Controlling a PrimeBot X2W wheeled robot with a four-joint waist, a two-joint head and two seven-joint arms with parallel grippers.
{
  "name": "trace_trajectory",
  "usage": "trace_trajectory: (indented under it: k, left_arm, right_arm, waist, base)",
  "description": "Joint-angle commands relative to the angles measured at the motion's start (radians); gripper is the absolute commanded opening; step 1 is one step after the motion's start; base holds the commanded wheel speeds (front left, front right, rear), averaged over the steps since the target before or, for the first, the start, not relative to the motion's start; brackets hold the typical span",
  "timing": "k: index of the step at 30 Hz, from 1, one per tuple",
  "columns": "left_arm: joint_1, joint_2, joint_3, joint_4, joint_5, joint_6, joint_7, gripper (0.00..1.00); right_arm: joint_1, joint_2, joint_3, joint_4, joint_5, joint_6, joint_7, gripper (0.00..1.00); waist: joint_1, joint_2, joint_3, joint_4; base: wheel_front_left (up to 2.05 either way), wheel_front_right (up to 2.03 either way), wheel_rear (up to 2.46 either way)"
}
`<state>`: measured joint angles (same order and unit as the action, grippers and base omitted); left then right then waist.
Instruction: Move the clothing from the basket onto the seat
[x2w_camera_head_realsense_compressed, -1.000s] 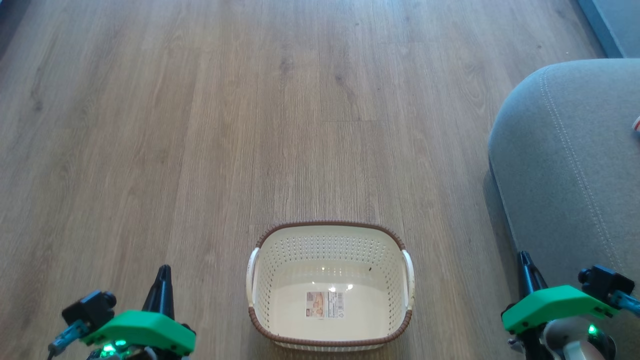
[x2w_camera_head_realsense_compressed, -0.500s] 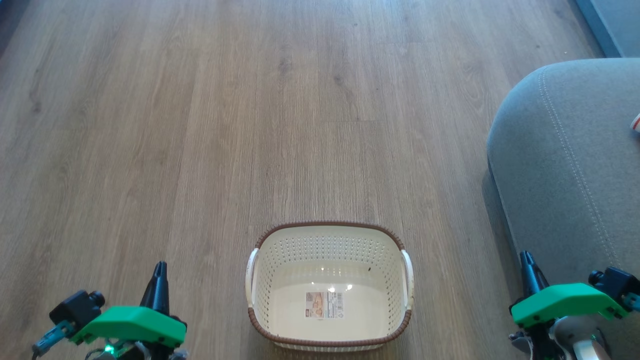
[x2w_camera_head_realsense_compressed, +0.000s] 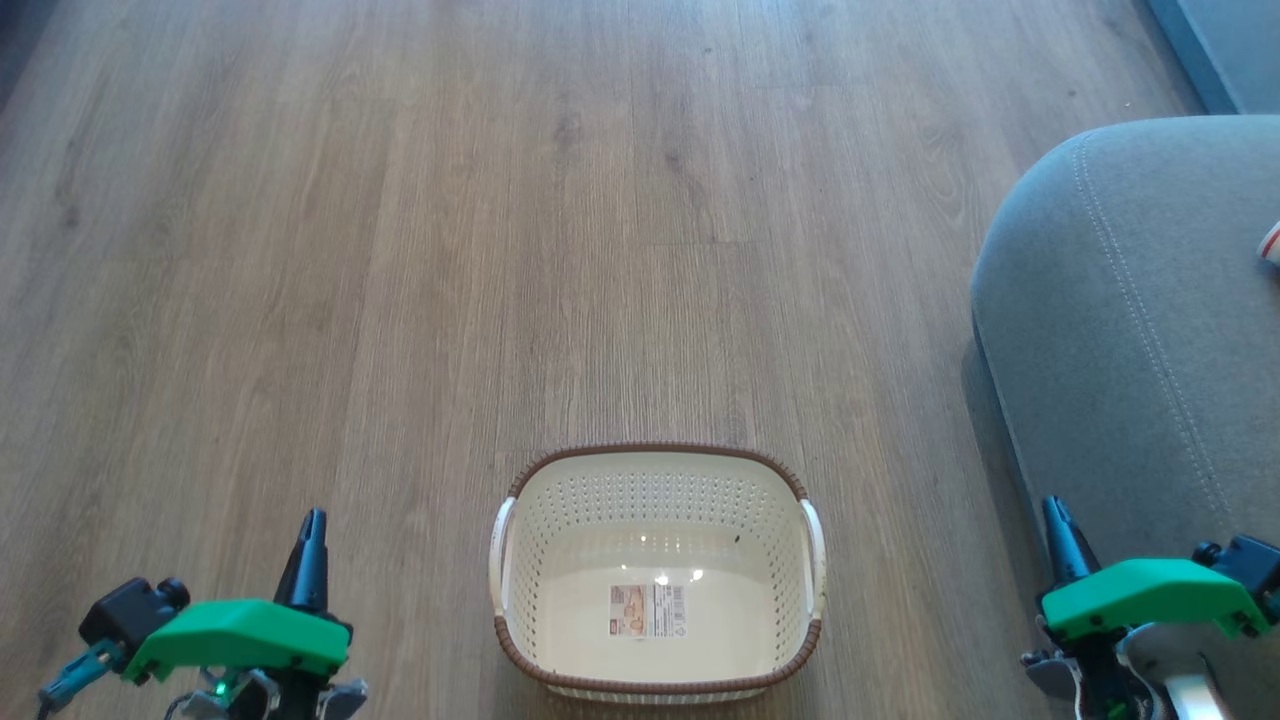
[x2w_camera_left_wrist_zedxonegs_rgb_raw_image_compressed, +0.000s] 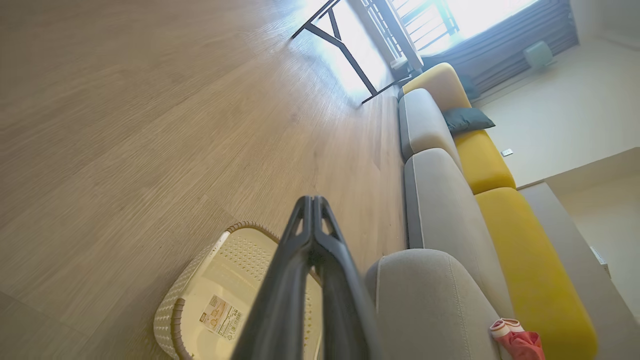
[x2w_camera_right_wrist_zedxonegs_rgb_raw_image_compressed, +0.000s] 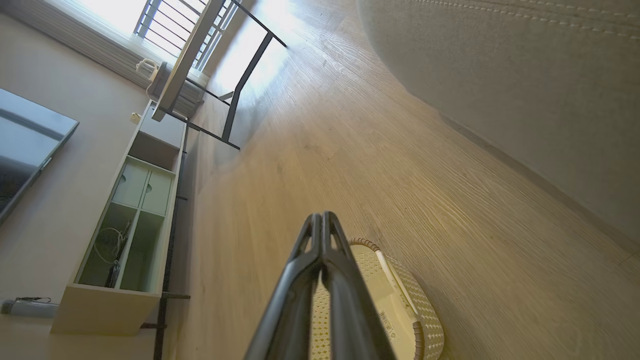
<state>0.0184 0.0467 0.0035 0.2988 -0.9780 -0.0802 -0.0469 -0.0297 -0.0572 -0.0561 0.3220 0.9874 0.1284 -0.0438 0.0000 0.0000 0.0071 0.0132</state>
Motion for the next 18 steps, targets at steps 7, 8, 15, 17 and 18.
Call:
trace_trajectory:
  k: [7, 8, 15, 17, 18]
  left_arm:
    - [-0.067, 0.002, 0.037, -0.039, -0.098, -0.015, 0.024, 0.0]
    - [-0.068, 0.002, 0.039, -0.039, -0.11, -0.016, 0.027, 0.0]
    - [-0.077, 0.003, 0.05, -0.041, -0.191, -0.021, 0.048, 0.0]
    - [-0.08, 0.003, 0.053, -0.042, -0.214, -0.023, 0.054, 0.0]
    - [-0.081, 0.003, 0.055, -0.042, -0.225, -0.023, 0.057, 0.0]
  right_arm:
    - [-0.055, 0.001, -0.003, -0.044, 0.098, 0.001, 0.024, 0.0]
    - [-0.055, 0.001, -0.004, -0.045, 0.11, 0.001, 0.027, 0.0]
    - [-0.059, 0.002, -0.012, -0.05, 0.189, 0.002, 0.047, 0.0]
    - [-0.06, 0.002, -0.015, -0.051, 0.212, 0.002, 0.053, 0.0]
    - [-0.06, 0.002, -0.016, -0.052, 0.223, 0.002, 0.056, 0.0]
  waist:
    - [0.0, 0.0, -0.001, -0.002]
    - [0.0, 0.0, -0.001, -0.002]
    - [0.0, 0.0, -0.001, -0.004]
    - [0.0, 0.0, -0.001, -0.004]
    - [0.0, 0.0, -0.001, -0.005]
  base:
    - [0.0, 0.0, 0.0]
    - [0.0, 0.0, 0.0]
    - [0.0, 0.0, 0.0]
    - [0.0, 0.0, 0.0]
    - [0.0, 0.0, 0.0]
